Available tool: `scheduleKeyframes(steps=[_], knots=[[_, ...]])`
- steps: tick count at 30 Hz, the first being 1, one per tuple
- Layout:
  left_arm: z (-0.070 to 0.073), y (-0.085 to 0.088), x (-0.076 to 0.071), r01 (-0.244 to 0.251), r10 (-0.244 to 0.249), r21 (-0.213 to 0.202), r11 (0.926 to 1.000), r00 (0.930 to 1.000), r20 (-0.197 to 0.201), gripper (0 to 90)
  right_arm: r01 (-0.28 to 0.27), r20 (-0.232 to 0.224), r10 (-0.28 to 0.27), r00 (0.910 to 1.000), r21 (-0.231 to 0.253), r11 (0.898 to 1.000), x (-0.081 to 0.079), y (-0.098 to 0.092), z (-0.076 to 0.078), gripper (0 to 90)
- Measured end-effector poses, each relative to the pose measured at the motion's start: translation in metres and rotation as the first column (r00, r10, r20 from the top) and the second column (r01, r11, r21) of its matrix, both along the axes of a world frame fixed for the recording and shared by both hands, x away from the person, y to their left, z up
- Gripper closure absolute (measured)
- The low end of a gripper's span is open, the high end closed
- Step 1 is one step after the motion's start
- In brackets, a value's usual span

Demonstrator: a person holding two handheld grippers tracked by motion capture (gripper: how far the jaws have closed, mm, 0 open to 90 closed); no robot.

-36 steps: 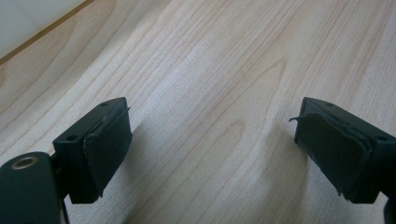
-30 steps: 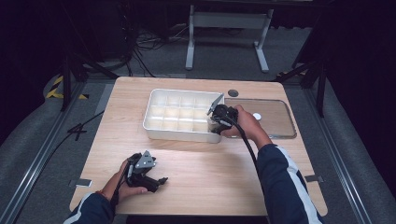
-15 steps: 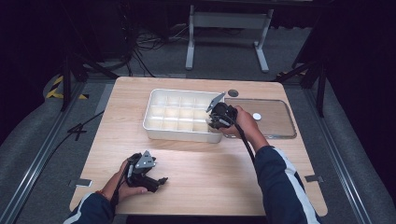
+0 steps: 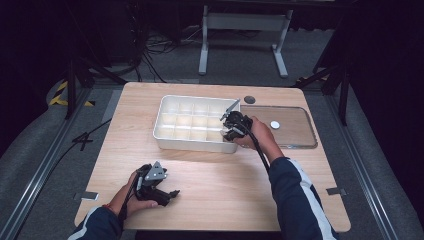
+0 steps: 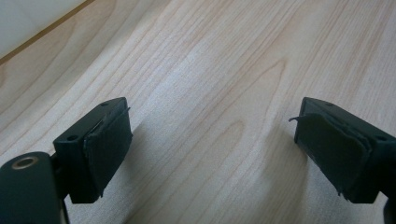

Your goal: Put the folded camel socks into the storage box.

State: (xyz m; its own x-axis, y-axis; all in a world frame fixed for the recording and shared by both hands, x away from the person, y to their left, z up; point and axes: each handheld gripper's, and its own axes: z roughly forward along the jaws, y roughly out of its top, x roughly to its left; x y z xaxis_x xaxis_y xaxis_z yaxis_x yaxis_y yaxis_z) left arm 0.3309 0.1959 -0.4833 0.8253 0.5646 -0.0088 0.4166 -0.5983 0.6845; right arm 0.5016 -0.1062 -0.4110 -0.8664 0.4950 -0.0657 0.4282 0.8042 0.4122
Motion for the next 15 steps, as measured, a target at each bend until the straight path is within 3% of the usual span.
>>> scheduleKeyframes(steps=[8,15], knots=[[0.0,0.0,-0.0002,-0.001,0.001,0.0,1.0,1.0,0.0,11.2,0.014,-0.03,-0.014,0.9995,-0.005,1.0,0.0014,0.0014,-0.0046,83.3],[0.0,0.0,-0.0002,-0.001,0.001,0.0,1.0,1.0,0.0,11.2,0.01,-0.028,-0.01,0.9996,-0.024,1.0,0.001,0.0032,-0.005,83.3]])
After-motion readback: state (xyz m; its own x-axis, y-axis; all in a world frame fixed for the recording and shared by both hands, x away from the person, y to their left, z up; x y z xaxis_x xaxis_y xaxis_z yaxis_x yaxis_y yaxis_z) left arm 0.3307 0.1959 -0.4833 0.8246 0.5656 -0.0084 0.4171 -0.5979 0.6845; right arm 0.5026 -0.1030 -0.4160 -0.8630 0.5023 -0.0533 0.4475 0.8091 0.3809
